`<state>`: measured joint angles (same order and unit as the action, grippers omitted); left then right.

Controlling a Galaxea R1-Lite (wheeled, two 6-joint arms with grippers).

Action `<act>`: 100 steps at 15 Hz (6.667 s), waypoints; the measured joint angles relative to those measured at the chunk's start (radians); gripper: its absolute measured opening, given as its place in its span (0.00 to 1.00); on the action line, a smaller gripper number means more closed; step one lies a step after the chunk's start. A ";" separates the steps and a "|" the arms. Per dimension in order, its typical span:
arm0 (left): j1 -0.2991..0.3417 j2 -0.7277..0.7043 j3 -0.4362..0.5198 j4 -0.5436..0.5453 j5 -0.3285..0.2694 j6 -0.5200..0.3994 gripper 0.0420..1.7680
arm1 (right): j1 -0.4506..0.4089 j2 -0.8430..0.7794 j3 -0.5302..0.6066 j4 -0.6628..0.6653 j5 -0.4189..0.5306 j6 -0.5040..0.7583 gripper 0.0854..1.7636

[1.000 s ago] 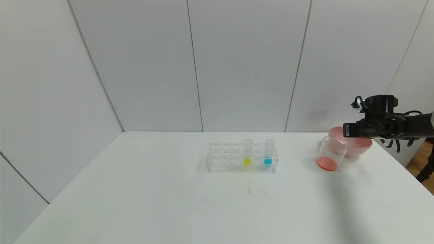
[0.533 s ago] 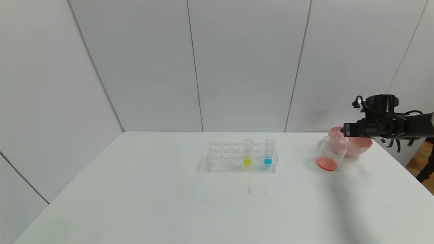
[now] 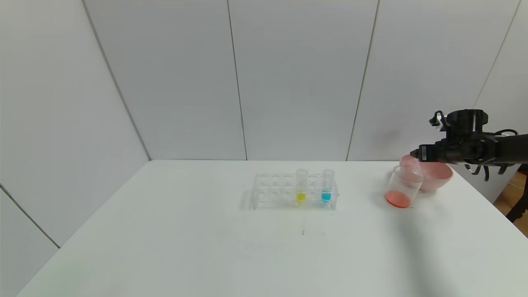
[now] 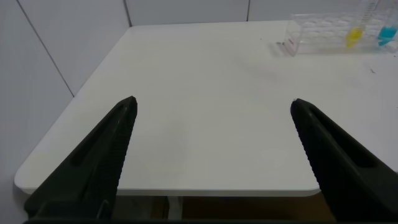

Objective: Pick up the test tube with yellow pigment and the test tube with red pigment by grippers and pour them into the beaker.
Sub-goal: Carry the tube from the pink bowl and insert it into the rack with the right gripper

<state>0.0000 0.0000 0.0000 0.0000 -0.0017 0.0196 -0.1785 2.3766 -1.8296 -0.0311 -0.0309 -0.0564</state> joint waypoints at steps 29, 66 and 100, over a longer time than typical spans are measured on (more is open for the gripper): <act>0.000 0.000 0.000 0.000 0.000 0.000 1.00 | 0.378 -0.767 0.632 -0.137 -0.036 0.145 0.96; 0.000 0.000 0.000 0.000 0.000 0.000 1.00 | 0.883 -0.252 0.787 -0.708 -0.367 0.210 0.97; 0.000 0.000 0.000 0.000 0.000 0.000 1.00 | 0.831 -0.051 0.600 -0.803 -0.399 0.193 0.97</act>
<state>0.0000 0.0000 0.0000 0.0000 -0.0017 0.0200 0.6528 2.3255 -1.2300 -0.8340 -0.4294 0.1366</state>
